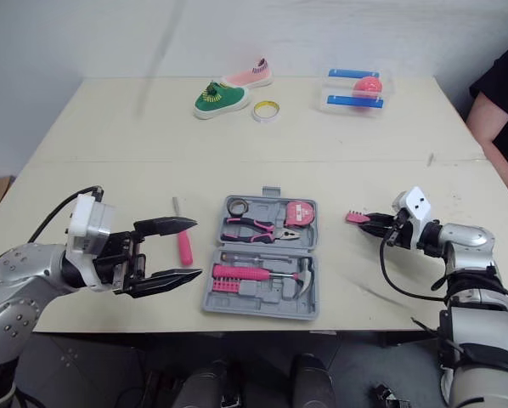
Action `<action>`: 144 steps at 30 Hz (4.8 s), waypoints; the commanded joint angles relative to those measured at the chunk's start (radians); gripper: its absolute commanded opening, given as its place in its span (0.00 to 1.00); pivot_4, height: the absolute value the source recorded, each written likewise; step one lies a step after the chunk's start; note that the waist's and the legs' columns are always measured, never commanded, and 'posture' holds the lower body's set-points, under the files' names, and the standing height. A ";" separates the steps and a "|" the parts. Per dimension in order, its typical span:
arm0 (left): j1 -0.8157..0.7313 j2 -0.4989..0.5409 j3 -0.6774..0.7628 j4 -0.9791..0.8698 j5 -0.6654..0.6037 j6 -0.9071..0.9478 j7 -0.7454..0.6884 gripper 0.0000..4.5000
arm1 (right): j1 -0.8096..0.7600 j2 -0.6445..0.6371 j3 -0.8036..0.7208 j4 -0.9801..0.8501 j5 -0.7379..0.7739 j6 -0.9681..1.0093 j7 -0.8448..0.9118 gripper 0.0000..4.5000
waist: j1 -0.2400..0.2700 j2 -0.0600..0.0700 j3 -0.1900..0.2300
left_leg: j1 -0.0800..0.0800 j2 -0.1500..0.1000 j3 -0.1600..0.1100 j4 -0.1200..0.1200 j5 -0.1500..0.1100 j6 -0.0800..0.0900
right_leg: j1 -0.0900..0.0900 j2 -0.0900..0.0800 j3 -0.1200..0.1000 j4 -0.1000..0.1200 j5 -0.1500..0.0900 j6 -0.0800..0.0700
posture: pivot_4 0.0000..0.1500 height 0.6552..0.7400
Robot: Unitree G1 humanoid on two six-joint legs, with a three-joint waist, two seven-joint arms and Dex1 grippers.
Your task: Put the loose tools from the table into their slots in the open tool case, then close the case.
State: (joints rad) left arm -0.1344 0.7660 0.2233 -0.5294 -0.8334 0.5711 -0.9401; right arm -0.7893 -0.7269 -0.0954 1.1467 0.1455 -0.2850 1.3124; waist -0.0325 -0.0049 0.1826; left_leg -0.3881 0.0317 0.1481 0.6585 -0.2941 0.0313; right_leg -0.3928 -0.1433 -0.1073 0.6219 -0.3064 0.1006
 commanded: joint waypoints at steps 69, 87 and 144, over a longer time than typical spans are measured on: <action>0.154 0.026 0.063 -0.060 0.044 -0.031 0.022 1.00 | 0.208 0.002 0.484 -1.784 0.448 1.634 -0.626 0.13 | 0.003 -0.002 0.001 | -0.003 0.000 -0.001 -0.008 -0.004 0.000 | -0.005 -0.002 -0.003 -0.005 -0.001 -0.002 | 1.00 1.00; 0.143 0.004 0.050 -0.026 0.065 -0.063 0.024 1.00 | 0.372 -0.124 0.253 -1.614 0.455 1.021 -0.208 0.95 | 0.008 -0.005 0.002 | -0.004 -0.001 0.000 -0.009 -0.004 0.001 | -0.004 -0.002 -0.004 -0.008 -0.001 -0.002 | 1.00 1.00; 0.224 0.010 0.225 0.238 0.258 -0.277 0.006 1.00 | 0.639 0.030 0.044 -1.192 0.273 0.125 -0.131 0.01 | 0.008 -0.010 0.001 | 0.000 0.000 -0.001 -0.009 0.000 -0.001 | -0.002 -0.003 -0.004 -0.004 0.000 -0.003 | 1.00 1.00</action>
State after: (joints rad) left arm 0.0838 0.7679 0.3962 -0.3169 -0.5962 0.3406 -0.9333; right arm -0.1665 -0.6882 -0.0009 -0.0620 0.3862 -0.1310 1.1684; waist -0.0243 -0.0146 0.1838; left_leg -0.3880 0.0317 0.1467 0.6490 -0.2946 0.0305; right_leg -0.3952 -0.1462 -0.1120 0.6177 -0.3068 0.0972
